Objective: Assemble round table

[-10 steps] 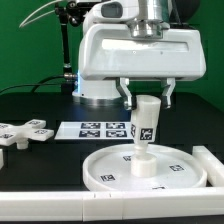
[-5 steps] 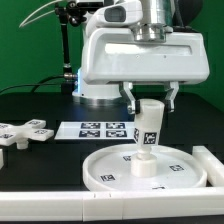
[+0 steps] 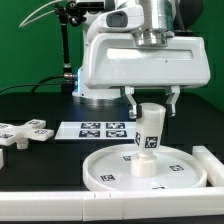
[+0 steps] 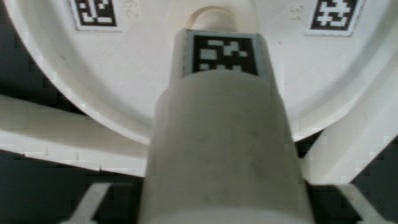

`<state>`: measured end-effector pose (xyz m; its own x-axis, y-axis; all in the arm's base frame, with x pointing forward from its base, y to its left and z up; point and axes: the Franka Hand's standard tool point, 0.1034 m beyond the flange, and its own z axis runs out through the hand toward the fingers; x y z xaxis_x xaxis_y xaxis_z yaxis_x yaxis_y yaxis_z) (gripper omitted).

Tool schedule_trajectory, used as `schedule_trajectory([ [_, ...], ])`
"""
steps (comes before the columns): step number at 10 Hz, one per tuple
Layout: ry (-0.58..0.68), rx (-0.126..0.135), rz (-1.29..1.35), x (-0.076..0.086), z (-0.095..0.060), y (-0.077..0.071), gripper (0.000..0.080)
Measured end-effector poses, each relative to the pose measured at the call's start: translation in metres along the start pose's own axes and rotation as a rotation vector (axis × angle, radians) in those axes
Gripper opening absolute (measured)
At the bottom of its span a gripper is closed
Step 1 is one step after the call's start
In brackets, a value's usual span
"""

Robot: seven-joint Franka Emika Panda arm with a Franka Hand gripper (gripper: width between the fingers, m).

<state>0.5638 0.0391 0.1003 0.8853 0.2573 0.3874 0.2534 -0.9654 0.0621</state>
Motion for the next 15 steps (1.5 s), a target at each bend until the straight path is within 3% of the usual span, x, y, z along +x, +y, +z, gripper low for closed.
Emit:
schedule_trajectory([
  [2,0.003,-0.002,0.001,-0.002,0.003,0.0,0.0409],
  [6,0.089,-0.032,0.01,-0.002,0.003,0.007,0.0409],
  [8,0.117,-0.049,0.03,-0.009,0.004,0.017,0.0409],
  [10,0.108,-0.039,0.02,-0.007,0.005,0.01,0.0409],
  [13,0.107,-0.04,0.021,-0.008,0.006,0.011,0.0409],
  [15,0.142,-0.056,0.033,-0.012,0.005,0.018,0.0409],
])
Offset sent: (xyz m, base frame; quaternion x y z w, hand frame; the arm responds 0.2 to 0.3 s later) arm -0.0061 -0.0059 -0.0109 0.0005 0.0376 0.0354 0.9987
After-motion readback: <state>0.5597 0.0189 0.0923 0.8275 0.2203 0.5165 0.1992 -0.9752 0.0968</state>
